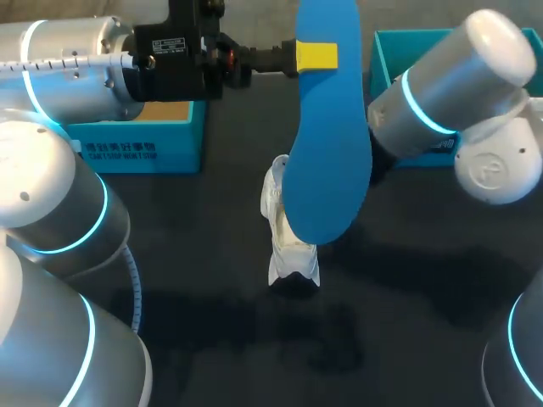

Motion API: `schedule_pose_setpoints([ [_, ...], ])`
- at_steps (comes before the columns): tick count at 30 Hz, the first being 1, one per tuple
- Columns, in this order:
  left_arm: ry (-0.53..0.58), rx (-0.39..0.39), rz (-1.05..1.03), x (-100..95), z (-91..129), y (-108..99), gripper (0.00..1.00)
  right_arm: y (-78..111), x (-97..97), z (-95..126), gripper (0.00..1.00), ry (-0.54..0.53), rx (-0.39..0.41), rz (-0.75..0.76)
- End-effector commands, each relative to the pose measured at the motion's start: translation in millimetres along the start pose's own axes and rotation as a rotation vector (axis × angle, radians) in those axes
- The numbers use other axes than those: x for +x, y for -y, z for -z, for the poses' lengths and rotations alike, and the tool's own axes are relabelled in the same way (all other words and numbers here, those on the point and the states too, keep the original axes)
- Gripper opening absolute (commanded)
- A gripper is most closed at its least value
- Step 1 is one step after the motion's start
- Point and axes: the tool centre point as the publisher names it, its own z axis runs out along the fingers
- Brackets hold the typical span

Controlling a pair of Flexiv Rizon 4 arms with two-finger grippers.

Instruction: Take the shoe out of the shoebox, open the shoe tongue, remove and reinsert the insole, then place the shoe into the shoebox

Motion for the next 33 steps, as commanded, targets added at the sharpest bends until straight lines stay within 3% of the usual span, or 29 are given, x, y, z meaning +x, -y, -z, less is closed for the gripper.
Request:
schedule_pose_setpoints([
  [1,0.002,0.001,0.0,0.2,-0.6,-1.2,0.0,-0.2,-4.2,17.4,1.0,-0.083,-0.009,0.008],
  [8,0.002,0.001,0.0,0.2,-0.6,-1.2,0.0,-15.3,-9.7,41.3,1.0,-0.207,-0.07,-0.016],
  [17,0.002,0.001,0.0,0.2,-0.6,-1.2,0.0,-33.9,-19.3,65.0,1.0,-0.285,-0.131,-0.028],
  [29,0.002,0.001,0.0,0.2,-0.6,-1.2,0.0,-56.7,-23.6,68.5,1.0,-0.453,-0.156,-0.047],
  [33,0.002,0.001,0.0,0.2,-0.6,-1.2,0.0,-64.9,-19.6,75.3,1.0,-0.541,-0.207,-0.075],
])
